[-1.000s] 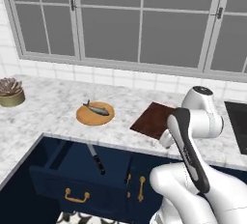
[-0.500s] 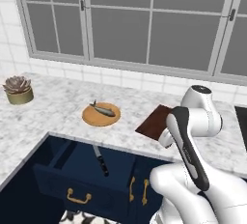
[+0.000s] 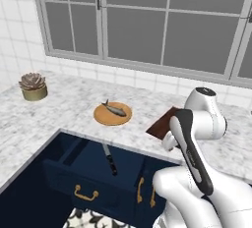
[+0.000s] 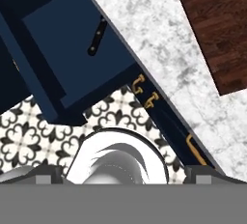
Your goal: Pick up the knife from the drawer and place it on the cutting board. Then place the meat from the plate to the cutting board.
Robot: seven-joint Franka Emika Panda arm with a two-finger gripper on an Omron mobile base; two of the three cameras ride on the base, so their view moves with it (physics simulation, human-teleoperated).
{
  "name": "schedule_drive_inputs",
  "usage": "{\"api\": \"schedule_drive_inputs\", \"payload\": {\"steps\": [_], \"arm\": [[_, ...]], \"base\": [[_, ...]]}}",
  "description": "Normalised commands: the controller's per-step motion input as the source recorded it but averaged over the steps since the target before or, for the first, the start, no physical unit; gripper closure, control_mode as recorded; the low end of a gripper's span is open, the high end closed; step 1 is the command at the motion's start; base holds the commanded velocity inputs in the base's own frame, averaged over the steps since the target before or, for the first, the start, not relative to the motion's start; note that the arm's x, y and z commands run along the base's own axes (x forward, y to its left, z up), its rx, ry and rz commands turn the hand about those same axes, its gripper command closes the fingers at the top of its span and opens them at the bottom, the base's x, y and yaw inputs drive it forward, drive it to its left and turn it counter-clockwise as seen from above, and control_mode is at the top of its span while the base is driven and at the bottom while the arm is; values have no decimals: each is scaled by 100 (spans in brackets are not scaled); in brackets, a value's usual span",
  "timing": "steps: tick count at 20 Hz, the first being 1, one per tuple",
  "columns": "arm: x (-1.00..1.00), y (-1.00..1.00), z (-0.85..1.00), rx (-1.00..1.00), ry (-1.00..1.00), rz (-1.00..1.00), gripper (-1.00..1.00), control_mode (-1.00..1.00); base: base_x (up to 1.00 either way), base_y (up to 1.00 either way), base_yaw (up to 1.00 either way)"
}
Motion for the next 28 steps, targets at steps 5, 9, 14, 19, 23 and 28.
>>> {"api": "schedule_drive_inputs", "payload": {"steps": [5,9,14,19,23,28], "arm": [[0,0,0,0,0,0,-100,100],[0,0,0,0,0,0,-100,100],[12,28,-12,-2,1,-2,-100,-100],[51,99,-25,-11,1,-19,-100,-100],[57,100,-22,-12,3,-37,-100,-100],[36,100,-44,-2,21,-51,-100,-100]], "base": [[74,4,23],[38,0,19],[0,0,0],[0,0,0],[0,0,0],[0,0,0]]}}
